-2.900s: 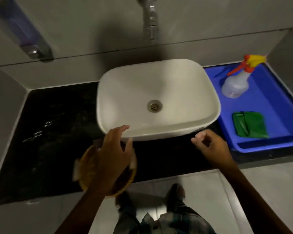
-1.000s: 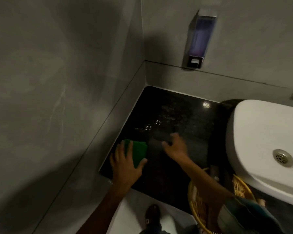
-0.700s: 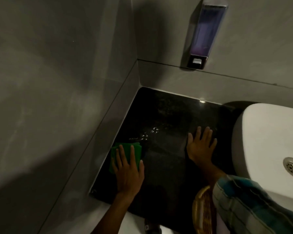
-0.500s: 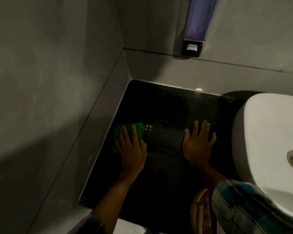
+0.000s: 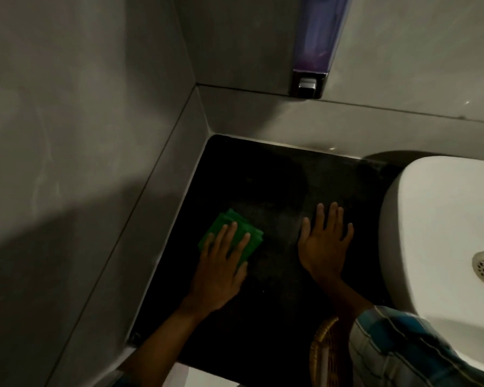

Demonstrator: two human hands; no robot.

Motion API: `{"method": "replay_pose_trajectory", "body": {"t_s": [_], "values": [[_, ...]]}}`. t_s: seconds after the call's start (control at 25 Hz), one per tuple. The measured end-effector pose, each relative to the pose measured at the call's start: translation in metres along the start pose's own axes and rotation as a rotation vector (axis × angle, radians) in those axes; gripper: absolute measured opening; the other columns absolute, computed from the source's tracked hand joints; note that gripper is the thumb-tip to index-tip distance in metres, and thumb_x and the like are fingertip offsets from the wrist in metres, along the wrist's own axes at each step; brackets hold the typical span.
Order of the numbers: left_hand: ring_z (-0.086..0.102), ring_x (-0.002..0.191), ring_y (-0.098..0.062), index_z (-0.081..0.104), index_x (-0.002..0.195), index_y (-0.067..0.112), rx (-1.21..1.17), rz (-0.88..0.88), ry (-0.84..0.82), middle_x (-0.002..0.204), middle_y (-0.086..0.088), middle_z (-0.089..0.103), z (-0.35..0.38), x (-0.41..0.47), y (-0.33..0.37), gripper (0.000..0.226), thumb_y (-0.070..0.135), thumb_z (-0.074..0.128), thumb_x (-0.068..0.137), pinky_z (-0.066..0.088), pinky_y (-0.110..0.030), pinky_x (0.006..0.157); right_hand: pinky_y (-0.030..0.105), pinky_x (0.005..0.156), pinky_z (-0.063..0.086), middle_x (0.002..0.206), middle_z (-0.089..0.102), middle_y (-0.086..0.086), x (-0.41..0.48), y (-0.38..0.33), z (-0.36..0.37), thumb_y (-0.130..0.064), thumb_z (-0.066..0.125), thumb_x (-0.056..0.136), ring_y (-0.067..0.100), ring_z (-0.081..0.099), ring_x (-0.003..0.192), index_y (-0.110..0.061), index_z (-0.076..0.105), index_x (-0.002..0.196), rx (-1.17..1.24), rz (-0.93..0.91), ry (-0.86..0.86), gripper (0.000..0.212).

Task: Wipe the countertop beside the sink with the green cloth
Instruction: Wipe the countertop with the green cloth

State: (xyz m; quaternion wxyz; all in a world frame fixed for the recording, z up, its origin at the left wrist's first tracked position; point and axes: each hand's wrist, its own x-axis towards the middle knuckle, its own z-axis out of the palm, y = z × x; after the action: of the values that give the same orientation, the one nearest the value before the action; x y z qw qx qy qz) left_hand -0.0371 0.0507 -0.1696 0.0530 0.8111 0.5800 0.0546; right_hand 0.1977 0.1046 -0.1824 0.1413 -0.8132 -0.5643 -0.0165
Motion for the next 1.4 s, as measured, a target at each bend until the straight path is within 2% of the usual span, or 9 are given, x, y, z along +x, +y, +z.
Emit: {"method": "replay_pose_trajectory", "body": {"t_s": [0.2, 0.4, 0.6, 0.72, 0.8, 0.88, 1.08, 1.28, 1.4], "values": [[0.031, 0.141, -0.041, 0.042, 0.144, 0.025, 0.018, -0.217, 0.096, 0.152, -0.020, 0.037, -0.011, 0.083, -0.033, 0.056, 0.050, 0.036, 0.093, 0.026, -0.062, 0.111, 0.053, 0.114, 0.019, 0.152, 0.041, 0.017, 0.000, 0.001, 0.008, -0.042, 0.033, 0.098, 0.031, 0.034, 0.143, -0.015, 0.043, 0.142, -0.005, 0.016, 0.050, 0.053], [0.022, 0.145, -0.037, 0.035, 0.146, 0.032, -0.003, -0.088, 0.030, 0.157, -0.013, 0.030, -0.009, 0.148, 0.002, 0.053, 0.046, 0.037, 0.095, 0.016, -0.061, 0.115, 0.052, 0.114, 0.020, 0.152, 0.042, 0.015, 0.003, 0.001, 0.010, -0.040, 0.033, 0.098, 0.029, 0.035, 0.142, -0.016, 0.043, 0.142, -0.020, 0.014, 0.067, 0.051], [0.020, 0.146, -0.033, 0.025, 0.149, 0.036, 0.010, 0.105, -0.025, 0.159, -0.009, 0.027, 0.004, 0.027, 0.061, 0.052, 0.046, 0.028, 0.098, 0.020, -0.060, 0.114, 0.053, 0.113, 0.024, 0.152, 0.043, 0.014, 0.000, 0.001, -0.002, -0.034, 0.034, 0.099, 0.028, 0.037, 0.142, -0.017, 0.045, 0.141, 0.014, 0.008, 0.032, 0.046], [0.009, 0.149, -0.033, 0.014, 0.152, 0.035, 0.029, 0.016, -0.031, 0.162, -0.010, 0.016, 0.009, -0.062, 0.045, 0.056, 0.049, 0.025, 0.098, 0.014, -0.062, 0.115, 0.054, 0.114, 0.024, 0.153, 0.041, 0.014, 0.001, 0.003, -0.002, -0.035, 0.032, 0.099, 0.028, 0.035, 0.143, -0.017, 0.044, 0.142, 0.032, 0.024, -0.011, 0.048], [0.009, 0.149, -0.034, 0.014, 0.151, 0.035, 0.046, -0.058, -0.021, 0.162, -0.010, 0.015, 0.004, -0.078, 0.024, 0.058, 0.051, 0.026, 0.097, 0.014, -0.064, 0.114, 0.055, 0.114, 0.024, 0.153, 0.041, 0.014, 0.003, 0.001, 0.001, -0.035, 0.031, 0.099, 0.029, 0.034, 0.143, -0.017, 0.043, 0.142, 0.030, 0.035, -0.030, 0.048], [0.013, 0.148, -0.034, 0.019, 0.151, 0.035, 0.041, -0.111, -0.029, 0.161, -0.011, 0.020, -0.001, -0.058, 0.015, 0.057, 0.051, 0.030, 0.097, 0.016, -0.065, 0.113, 0.055, 0.114, 0.022, 0.154, 0.039, 0.014, 0.003, 0.001, 0.001, -0.035, 0.030, 0.099, 0.029, 0.032, 0.144, -0.017, 0.041, 0.143, 0.026, 0.033, -0.041, 0.049], [0.025, 0.145, -0.035, 0.033, 0.146, 0.033, 0.008, -0.147, -0.028, 0.157, -0.011, 0.031, -0.004, 0.072, 0.022, 0.054, 0.049, 0.034, 0.094, 0.019, -0.067, 0.110, 0.052, 0.115, 0.018, 0.155, 0.038, 0.013, 0.005, 0.000, 0.004, -0.036, 0.030, 0.099, 0.028, 0.031, 0.145, -0.017, 0.039, 0.144, -0.008, 0.039, -0.048, 0.049], [0.000, 0.149, -0.032, 0.015, 0.150, 0.037, -0.069, -0.127, -0.213, 0.164, -0.007, 0.006, -0.009, 0.150, 0.057, 0.057, 0.052, 0.026, 0.096, 0.000, -0.068, 0.112, 0.050, 0.115, 0.013, 0.153, 0.040, 0.015, 0.004, -0.001, 0.003, -0.035, 0.033, 0.099, 0.029, 0.032, 0.144, -0.017, 0.042, 0.142, 0.020, 0.038, -0.077, 0.048], [-0.015, 0.148, -0.031, 0.003, 0.152, 0.034, -0.106, -0.143, -0.325, 0.164, -0.008, -0.009, -0.039, 0.140, 0.062, 0.061, 0.056, 0.020, 0.097, -0.010, -0.063, 0.115, 0.051, 0.118, 0.014, 0.159, 0.029, 0.015, 0.012, -0.006, -0.028, -0.031, 0.034, 0.100, 0.028, 0.021, 0.148, -0.018, 0.038, 0.146, 0.128, 0.060, -0.265, 0.048]]}}
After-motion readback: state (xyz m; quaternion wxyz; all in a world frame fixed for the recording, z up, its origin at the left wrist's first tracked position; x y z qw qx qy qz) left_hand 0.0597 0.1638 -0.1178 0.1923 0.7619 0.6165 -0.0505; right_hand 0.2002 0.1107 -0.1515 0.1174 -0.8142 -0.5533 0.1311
